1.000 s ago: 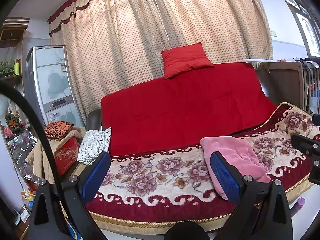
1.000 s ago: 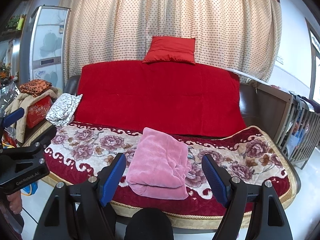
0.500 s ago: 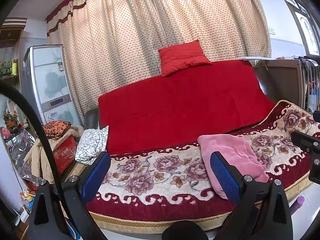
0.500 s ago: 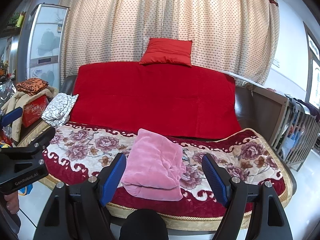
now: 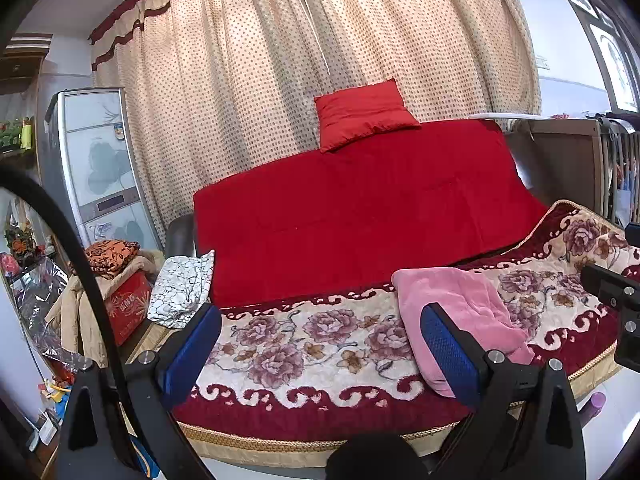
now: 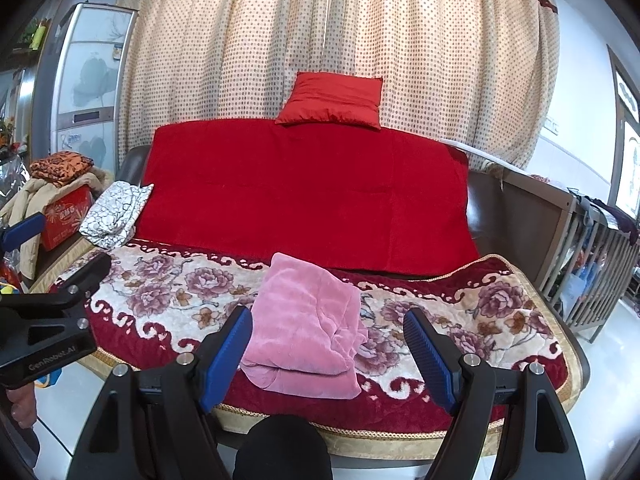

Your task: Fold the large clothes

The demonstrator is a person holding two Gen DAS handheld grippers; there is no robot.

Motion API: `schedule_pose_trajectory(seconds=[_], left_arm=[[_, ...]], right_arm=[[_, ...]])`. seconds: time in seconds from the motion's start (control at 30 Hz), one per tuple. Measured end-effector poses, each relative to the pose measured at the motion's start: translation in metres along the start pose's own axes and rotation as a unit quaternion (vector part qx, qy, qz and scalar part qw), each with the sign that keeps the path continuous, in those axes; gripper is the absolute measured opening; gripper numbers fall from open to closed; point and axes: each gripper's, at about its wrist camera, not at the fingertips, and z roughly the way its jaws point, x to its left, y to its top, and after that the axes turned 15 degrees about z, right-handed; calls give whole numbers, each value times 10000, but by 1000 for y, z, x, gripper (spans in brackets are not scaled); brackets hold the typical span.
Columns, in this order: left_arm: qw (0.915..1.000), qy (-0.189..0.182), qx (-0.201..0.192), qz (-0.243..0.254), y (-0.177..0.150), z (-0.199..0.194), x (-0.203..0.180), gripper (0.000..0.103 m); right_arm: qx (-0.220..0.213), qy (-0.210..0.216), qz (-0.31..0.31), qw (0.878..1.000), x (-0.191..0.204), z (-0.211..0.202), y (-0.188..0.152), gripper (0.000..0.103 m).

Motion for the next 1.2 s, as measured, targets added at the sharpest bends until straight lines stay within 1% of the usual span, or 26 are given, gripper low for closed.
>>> schedule_pose_trajectory(seconds=[0.4,0.63,0.93,1.2], left_arm=[[9998,-146,73,79,2,9,-13,100],[9992,-291,220,160,1,26,-23,100],[9984,-290,465,150,5,59,-27,100],[9961,-417,745,197,12,97,-35,100]], right_arm=[[93,-59,17,9999,-7,3,-2,81],[213,-91,77,9997,-13,15,-4,81],[494,-77,40,9987,-11,52,-1,81],[781,-45,26,9969,-12,93,2,81]])
